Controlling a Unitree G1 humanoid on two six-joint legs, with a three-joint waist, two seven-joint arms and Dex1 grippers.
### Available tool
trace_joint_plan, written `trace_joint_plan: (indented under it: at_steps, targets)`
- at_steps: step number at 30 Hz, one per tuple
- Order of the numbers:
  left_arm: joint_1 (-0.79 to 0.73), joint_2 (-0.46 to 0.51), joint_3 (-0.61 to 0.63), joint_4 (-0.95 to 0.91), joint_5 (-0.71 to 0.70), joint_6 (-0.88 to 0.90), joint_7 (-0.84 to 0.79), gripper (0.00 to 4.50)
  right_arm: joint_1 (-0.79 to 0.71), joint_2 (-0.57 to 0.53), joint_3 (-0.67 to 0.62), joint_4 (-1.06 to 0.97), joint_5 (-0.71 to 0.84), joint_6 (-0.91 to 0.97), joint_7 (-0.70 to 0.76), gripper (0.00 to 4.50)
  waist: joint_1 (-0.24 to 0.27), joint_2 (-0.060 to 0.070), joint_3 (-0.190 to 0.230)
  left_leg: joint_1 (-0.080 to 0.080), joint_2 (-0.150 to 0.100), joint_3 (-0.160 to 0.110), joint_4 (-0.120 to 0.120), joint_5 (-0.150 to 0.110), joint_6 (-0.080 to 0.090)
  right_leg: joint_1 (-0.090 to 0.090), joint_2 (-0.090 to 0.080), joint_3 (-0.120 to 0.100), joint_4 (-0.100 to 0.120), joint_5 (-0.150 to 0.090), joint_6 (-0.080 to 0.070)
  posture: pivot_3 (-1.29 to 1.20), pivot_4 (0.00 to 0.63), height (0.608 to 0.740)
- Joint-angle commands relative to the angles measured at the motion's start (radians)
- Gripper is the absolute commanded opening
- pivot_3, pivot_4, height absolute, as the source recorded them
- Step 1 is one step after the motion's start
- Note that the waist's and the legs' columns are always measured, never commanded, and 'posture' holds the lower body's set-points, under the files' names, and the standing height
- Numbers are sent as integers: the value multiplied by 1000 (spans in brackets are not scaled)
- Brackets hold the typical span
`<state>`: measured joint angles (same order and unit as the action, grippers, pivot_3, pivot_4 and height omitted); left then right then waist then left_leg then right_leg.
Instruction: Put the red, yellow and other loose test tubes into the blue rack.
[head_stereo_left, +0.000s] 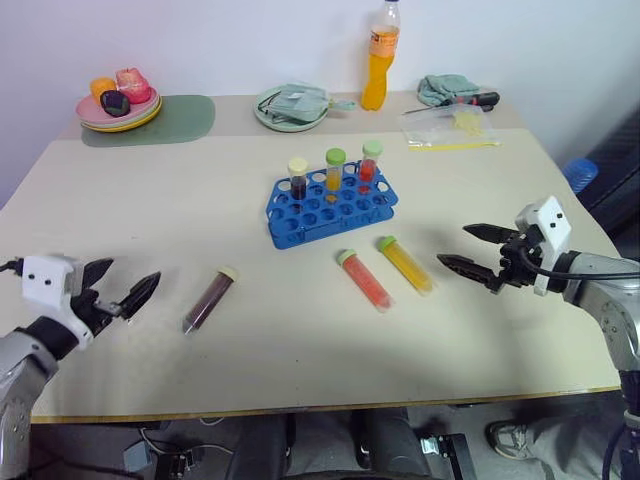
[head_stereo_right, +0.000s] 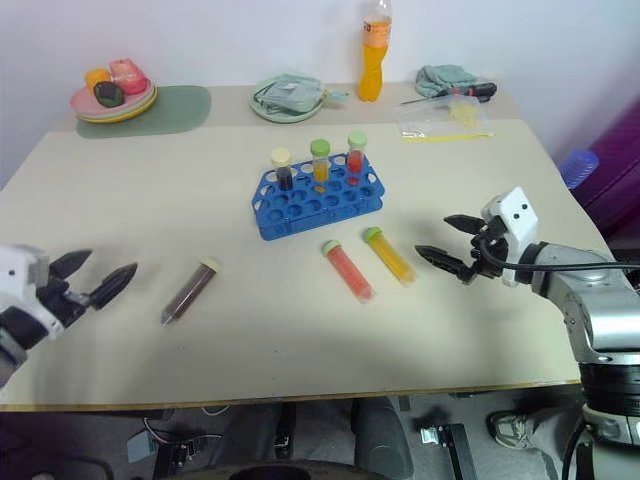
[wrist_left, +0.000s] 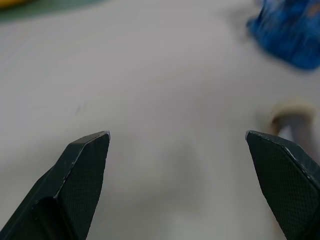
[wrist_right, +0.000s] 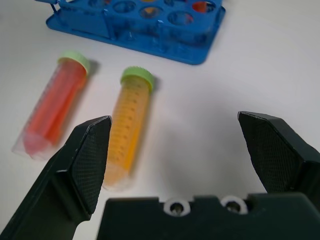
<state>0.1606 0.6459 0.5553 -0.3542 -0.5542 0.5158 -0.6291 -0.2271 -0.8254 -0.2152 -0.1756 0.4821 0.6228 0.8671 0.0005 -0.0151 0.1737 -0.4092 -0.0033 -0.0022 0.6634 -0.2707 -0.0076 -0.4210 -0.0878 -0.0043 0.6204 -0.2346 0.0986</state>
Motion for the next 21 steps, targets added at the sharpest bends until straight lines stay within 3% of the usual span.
trace_joint_plan:
  at_steps: [1, 9, 15, 21]
  targets:
    - [-56, 8, -74, -7, -11, 5, -18, 4469, 32, 32, -81, -109, 78, 72, -63, 4500, 5, 0, 0, 0, 0, 0, 0, 0, 0, 0, 0, 0, 0, 0, 0, 0, 150, 740]
    - [-175, 28, -223, 38, 9, -9, -97, 4469, 47, 56, -91, -304, 155, 221, -190, 4500, 11, 0, 0, 1, 0, 0, 1, 0, 0, 0, 1, 0, 1, 0, 0, 0, 150, 740]
    - [-217, 19, -262, 60, 10, -22, -111, 4469, 11, 53, -50, -382, 187, 293, -237, 4500, 9, 0, 0, 1, 0, 0, 1, 0, 0, 0, 1, 0, 1, 0, 0, 0, 150, 740]
    - [-199, 46, -359, 16, 87, -136, -197, 4469, -127, 21, 129, -437, 160, 472, -322, 4500, 9, 0, 0, 1, 0, 0, 1, 0, 0, 0, 2, 0, 1, 0, 0, 0, 150, 740]
